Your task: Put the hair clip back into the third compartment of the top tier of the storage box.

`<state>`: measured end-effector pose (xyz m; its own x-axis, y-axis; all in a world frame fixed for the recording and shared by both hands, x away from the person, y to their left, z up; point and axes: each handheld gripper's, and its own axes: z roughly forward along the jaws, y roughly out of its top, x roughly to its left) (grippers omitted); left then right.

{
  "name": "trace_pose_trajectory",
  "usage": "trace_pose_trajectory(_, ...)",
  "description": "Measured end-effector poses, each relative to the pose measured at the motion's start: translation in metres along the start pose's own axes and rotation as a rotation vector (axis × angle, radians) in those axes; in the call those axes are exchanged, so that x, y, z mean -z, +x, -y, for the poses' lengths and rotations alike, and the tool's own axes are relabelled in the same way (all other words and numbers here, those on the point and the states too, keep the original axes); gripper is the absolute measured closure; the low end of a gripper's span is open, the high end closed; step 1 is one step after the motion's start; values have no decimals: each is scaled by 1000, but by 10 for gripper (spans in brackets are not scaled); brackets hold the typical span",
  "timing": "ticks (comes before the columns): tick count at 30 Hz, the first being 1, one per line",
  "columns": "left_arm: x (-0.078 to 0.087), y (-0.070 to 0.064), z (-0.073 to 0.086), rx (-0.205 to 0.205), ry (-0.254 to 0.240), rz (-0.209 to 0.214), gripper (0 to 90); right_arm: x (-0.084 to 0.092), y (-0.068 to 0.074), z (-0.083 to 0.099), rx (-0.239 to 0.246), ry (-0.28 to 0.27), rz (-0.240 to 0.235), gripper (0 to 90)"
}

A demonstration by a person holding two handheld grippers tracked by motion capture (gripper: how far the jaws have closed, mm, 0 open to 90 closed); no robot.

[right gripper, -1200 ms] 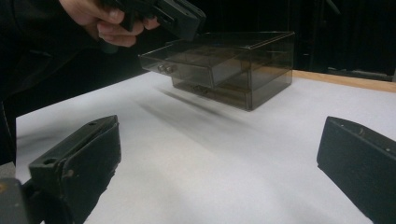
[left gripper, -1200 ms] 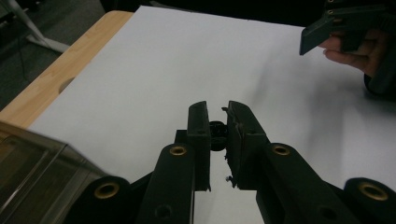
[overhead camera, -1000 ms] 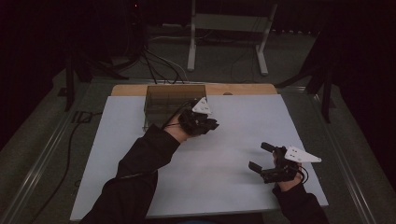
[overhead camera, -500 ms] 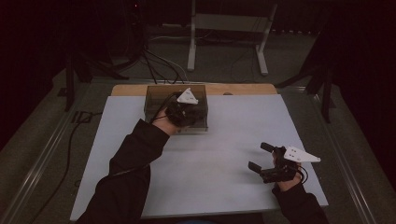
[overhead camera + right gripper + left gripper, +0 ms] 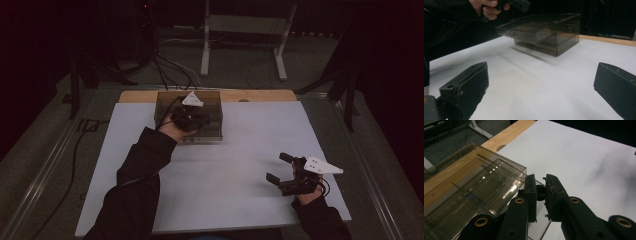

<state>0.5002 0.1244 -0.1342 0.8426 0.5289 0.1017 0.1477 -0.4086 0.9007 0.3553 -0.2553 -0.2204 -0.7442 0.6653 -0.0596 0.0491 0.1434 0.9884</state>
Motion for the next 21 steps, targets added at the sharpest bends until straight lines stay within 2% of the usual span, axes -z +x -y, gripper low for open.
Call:
trace_pose_trajectory(7,-10,-2,6,2,26,11,815,0,0,0,2,4,3,0)
trace_pose_trajectory(21,-22,-1,13,17,68,0,815,-1,1,1,4,11,-3,0)
